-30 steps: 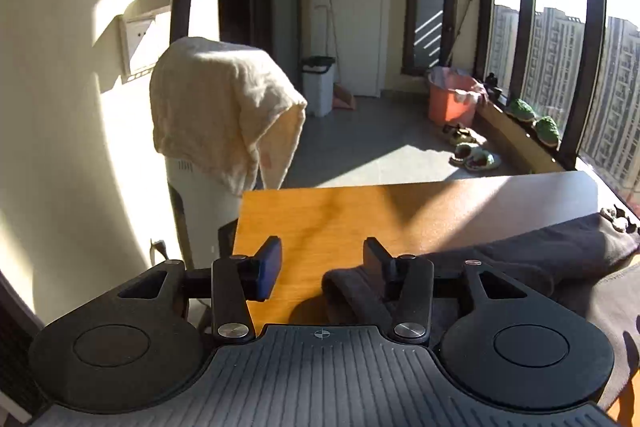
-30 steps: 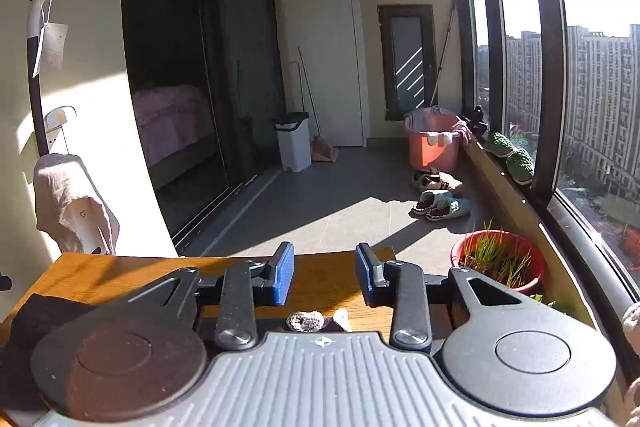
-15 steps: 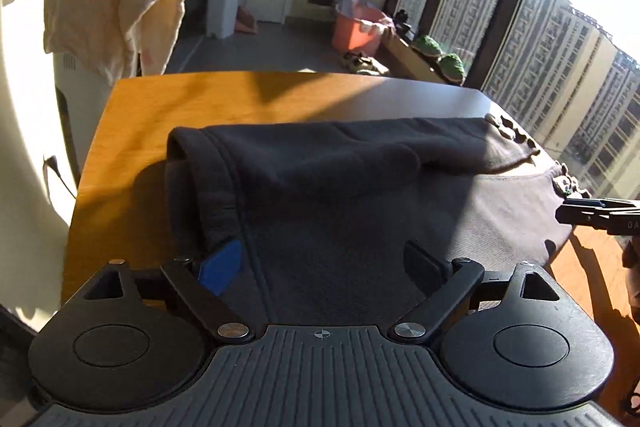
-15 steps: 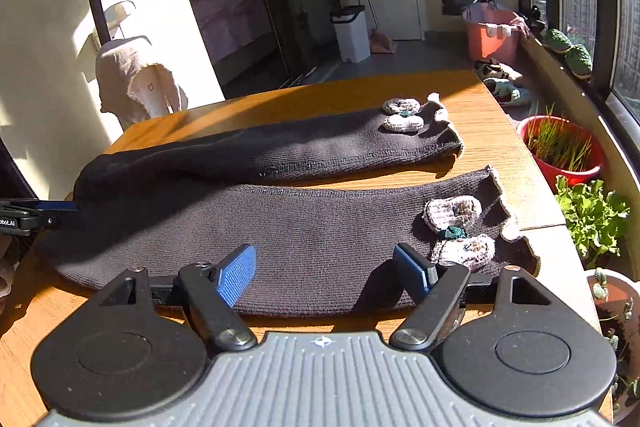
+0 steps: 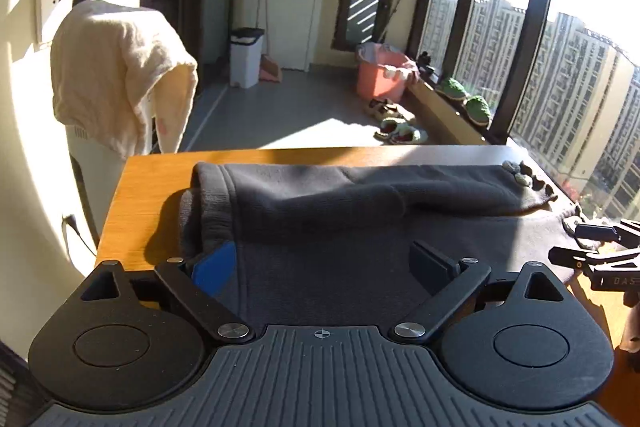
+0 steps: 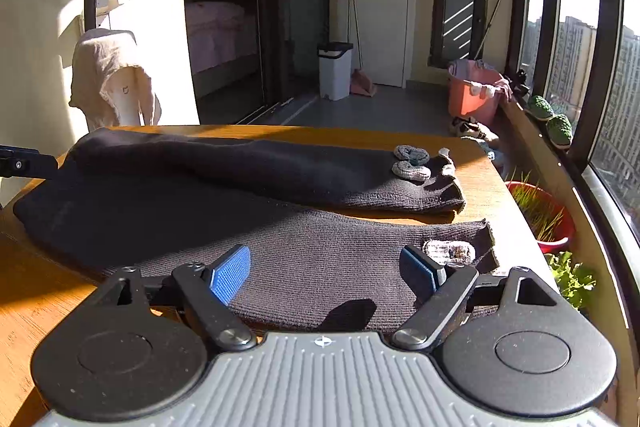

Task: Fold clothes

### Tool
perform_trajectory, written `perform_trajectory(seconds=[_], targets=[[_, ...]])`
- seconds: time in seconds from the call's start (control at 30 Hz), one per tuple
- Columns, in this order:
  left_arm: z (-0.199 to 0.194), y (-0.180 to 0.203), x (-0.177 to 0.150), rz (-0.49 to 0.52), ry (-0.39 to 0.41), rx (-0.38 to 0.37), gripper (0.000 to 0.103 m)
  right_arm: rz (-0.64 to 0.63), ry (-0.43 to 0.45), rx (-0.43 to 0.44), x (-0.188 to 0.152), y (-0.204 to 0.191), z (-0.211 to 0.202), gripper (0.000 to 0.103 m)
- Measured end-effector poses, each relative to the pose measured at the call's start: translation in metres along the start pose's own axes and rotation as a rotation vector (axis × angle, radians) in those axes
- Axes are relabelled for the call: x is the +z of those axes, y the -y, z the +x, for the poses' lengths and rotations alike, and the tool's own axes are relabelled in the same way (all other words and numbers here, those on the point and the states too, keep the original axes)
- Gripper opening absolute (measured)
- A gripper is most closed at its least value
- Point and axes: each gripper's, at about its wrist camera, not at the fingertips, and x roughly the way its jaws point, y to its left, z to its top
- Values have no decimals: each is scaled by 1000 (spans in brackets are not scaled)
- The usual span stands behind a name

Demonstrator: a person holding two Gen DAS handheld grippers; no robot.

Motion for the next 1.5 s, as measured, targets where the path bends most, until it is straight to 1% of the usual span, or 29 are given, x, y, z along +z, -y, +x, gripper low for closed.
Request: perform_trajectory(seconds=[0.03, 0.1, 0.17, 0.2, 0.23, 0.3, 0.4, 0.57, 0.67, 0.7, 0.77, 0.83, 0.93, 1.03, 1.1, 1.17, 1.27, 1.33, 1.5], targets=[[-6, 7, -6, 13, -3, -17, 100, 7, -8, 4, -1, 2, -4, 84], [-7, 17, -17, 14, -39, -44, 101, 43, -48, 21, -2, 10, -2, 84], [6, 17, -26, -5, -91, -28, 101, 72, -88, 23, -4, 19, 7, 84], [13, 14, -32, -31, -122, -7, 101, 77, -85, 31, -5, 23, 9, 85], [16, 11, -35, -44, -128, 1, 102, 80, -81, 38, -4, 25, 11, 85], [14, 7, -37, -43, -105, -2, 102, 88, -83, 49, -1, 26, 15, 87], [13, 8, -38, -23, -99, 6, 102, 69, -92, 48, -1, 22, 18, 93], [10, 17, -42, 23, -94, 45, 103, 28, -94, 29, -8, 13, 9, 93], [6, 19, -44, 3, -70, 77, 103, 34, -42, -41, -13, 7, -2, 93], [1, 21, -46, -8, -52, 94, 103, 39, -20, -70, -15, 6, -8, 96], [-10, 29, -52, -19, -11, 114, 103, 72, 5, -76, -20, 4, -19, 103], [-23, 40, -59, -20, 12, 97, 103, 110, 7, -65, -26, 2, -28, 103], [-33, 57, -68, -29, -1, 105, 103, 130, -28, -99, -35, -10, -38, 103], [-38, 72, -76, -55, -44, 133, 103, 125, -28, -98, -42, -22, -47, 103], [-39, 79, -80, -78, -76, 166, 103, 137, -49, -85, -45, -27, -50, 103], [-40, 87, -83, -82, -90, 212, 103, 152, -95, -65, -49, -30, -49, 103], [-38, 95, -85, -59, -118, 287, 103, 137, -120, -86, -50, -39, -47, 103], [-38, 95, -86, -60, -121, 291, 103, 109, -137, -118, -51, -44, -45, 103], [-37, 94, -85, -63, -118, 292, 103, 117, -140, -151, -50, -48, -42, 103]])
